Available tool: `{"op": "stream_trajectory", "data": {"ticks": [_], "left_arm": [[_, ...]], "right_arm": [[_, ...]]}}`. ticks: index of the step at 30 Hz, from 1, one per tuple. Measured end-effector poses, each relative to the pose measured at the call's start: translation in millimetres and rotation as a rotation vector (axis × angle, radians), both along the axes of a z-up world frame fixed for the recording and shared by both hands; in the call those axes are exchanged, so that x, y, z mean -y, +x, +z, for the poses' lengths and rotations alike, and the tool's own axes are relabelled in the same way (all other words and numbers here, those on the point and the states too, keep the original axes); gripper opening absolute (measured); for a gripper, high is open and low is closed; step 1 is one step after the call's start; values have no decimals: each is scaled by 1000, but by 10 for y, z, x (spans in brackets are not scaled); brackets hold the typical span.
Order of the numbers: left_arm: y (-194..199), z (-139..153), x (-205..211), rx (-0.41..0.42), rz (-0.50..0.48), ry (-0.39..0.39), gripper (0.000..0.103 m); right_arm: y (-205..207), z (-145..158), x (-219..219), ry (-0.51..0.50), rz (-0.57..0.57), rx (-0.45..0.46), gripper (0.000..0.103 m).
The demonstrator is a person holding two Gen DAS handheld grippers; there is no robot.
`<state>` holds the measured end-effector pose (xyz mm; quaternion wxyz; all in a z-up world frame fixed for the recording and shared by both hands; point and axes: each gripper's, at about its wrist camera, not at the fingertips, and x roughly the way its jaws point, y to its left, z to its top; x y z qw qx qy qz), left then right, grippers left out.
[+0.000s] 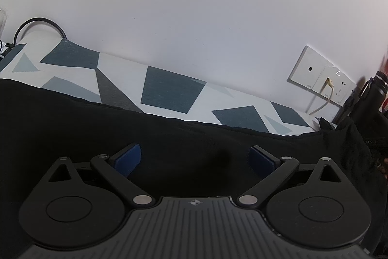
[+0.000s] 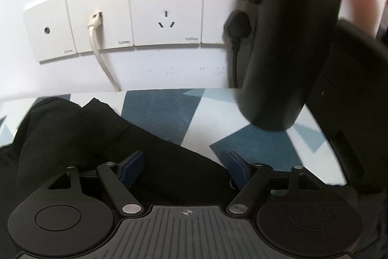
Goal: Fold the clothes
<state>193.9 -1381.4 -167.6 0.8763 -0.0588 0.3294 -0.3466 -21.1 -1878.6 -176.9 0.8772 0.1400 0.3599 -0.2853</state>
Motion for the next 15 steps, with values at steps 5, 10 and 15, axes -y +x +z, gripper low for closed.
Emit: {"op": "stream_trajectory", "data": {"ticks": [5, 10, 15], "left_arm": [[1, -4, 1, 0, -1, -1, 99], [8, -13, -8, -1, -1, -7, 99], [7, -16, -18, -4, 0, -15, 99]], "right_arm": [[-50, -1, -27, -19, 24, 25, 30], [-150, 38, -66, -103, -100, -32, 19], [-445, 34, 125, -151, -378, -77, 15]]}}
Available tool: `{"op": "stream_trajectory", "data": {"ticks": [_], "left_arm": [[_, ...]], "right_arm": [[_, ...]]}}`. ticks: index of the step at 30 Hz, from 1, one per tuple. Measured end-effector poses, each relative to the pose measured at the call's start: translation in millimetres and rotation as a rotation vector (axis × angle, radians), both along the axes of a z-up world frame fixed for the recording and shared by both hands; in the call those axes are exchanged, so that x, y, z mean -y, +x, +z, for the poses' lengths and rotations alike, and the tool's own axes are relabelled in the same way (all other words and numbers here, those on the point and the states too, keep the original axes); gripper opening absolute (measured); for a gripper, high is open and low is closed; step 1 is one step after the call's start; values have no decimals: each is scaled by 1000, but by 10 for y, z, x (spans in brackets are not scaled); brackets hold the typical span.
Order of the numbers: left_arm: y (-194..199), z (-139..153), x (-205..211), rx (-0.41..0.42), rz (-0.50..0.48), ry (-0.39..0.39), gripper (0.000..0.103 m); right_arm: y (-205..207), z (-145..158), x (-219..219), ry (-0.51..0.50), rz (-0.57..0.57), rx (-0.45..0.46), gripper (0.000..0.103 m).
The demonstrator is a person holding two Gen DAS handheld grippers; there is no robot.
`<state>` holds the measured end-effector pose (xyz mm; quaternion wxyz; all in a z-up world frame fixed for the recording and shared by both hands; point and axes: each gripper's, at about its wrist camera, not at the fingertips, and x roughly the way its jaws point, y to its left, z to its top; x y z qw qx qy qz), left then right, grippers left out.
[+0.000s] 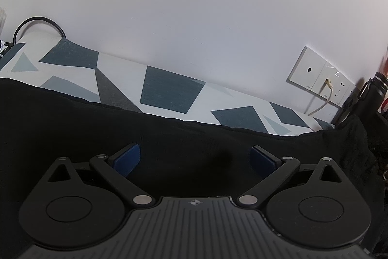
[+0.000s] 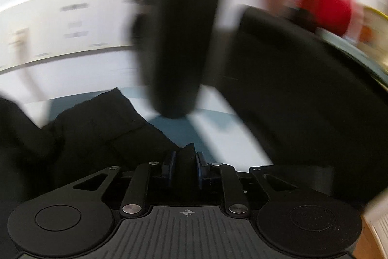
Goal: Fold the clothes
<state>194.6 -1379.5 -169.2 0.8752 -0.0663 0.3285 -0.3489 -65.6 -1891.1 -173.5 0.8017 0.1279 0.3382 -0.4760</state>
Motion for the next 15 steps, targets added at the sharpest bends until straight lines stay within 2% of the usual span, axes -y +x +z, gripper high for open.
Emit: {"op": "stream_trajectory", "data": {"ticks": [4, 10, 15], "left_arm": [[-1, 0, 2, 1, 0, 2, 99], [-3, 2, 10, 3, 1, 8, 99], [0, -1, 13, 4, 0, 10, 99]], "right_arm": [[-209, -7, 48, 27, -109, 5, 13], [-362, -39, -128, -5, -126, -61, 12], [-639, -39, -206, 21, -186, -79, 13]]}}
